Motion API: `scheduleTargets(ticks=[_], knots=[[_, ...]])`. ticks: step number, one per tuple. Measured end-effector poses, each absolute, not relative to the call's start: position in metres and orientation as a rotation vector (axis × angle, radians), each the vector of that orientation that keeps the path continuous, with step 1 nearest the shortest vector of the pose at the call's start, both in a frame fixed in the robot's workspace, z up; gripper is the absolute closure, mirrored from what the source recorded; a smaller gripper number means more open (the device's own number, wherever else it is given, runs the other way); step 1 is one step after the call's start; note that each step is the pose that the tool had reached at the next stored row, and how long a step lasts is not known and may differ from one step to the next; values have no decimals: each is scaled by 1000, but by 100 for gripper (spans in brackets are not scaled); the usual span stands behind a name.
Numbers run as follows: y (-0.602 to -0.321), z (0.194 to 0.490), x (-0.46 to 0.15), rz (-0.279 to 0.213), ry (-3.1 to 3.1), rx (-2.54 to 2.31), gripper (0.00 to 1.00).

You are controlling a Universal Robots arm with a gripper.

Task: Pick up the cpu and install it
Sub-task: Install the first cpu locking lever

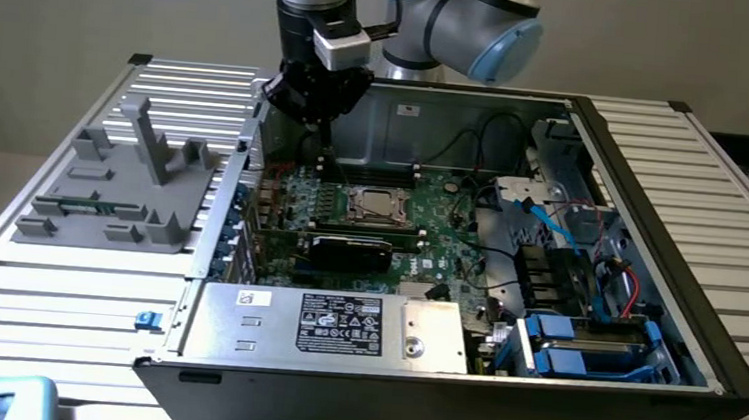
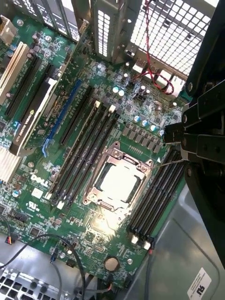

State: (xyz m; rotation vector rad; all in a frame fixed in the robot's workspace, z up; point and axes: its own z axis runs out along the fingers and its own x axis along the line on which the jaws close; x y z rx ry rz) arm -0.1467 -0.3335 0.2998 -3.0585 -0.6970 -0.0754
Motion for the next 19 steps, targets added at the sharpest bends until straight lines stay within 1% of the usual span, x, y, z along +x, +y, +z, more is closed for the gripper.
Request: scheduleTargets(ticks=[19], knots=[[-333, 295, -148, -93, -499, -3029, 89]])
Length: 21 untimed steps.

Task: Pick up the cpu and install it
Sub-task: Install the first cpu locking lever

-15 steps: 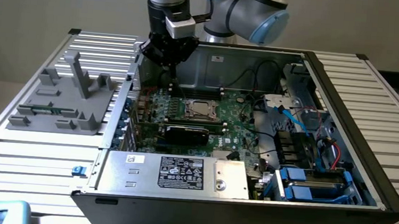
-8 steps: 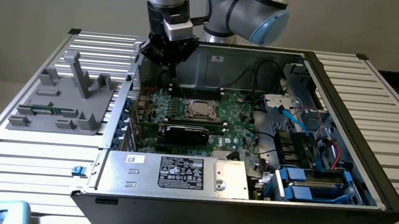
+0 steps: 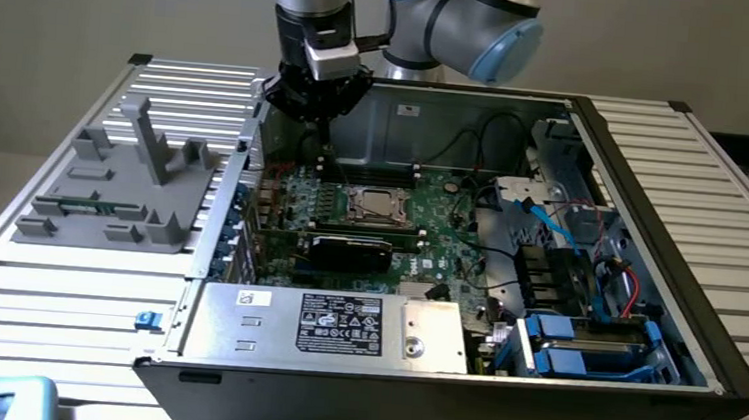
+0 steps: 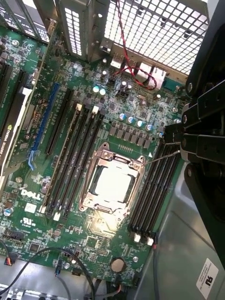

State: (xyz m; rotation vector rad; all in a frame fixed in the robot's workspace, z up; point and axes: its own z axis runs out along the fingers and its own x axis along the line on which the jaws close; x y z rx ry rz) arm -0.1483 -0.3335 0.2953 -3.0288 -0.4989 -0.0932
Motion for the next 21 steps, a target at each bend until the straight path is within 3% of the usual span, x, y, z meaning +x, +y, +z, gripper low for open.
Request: scheduleTargets(ticks=[21], knots=[[-333, 272, -153, -119, -364, -2998, 89]])
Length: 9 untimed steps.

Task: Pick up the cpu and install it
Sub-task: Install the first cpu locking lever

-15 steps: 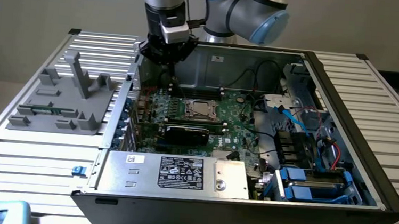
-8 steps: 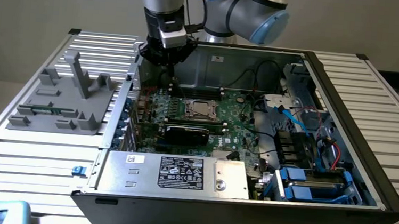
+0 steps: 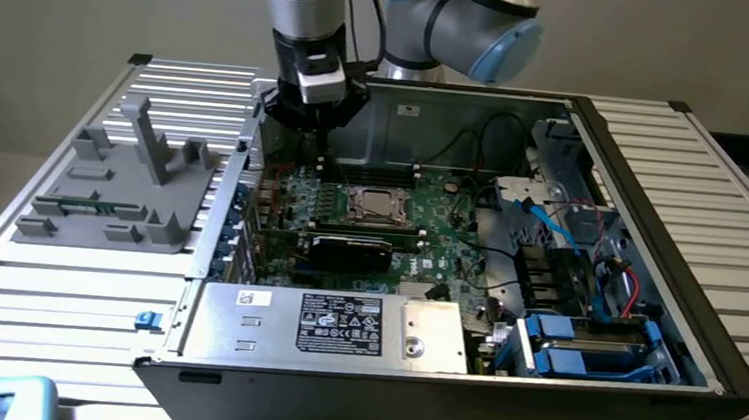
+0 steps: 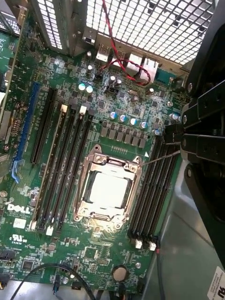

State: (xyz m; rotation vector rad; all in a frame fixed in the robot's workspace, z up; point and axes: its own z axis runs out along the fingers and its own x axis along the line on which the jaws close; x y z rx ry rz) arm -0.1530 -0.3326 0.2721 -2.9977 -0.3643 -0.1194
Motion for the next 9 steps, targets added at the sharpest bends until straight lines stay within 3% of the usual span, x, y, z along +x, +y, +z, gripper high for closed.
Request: scheduleTargets(ticks=[9], knots=[[-330, 262, -152, -125, -332, -2964, 89]])
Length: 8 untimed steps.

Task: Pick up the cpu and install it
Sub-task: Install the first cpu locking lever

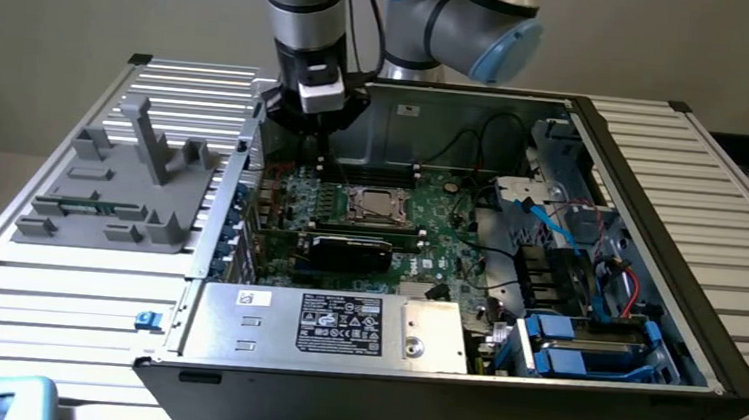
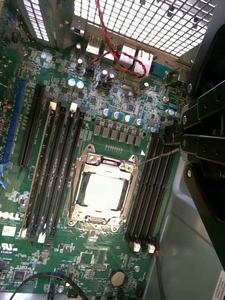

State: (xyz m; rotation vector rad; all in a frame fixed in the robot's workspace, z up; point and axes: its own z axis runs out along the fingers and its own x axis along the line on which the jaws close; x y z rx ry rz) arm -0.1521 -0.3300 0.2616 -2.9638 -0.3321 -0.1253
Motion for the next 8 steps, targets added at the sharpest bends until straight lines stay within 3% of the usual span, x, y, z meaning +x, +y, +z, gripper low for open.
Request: scheduleTargets(ticks=[8], knots=[[-328, 256, -142, -126, -319, -2952, 89]])
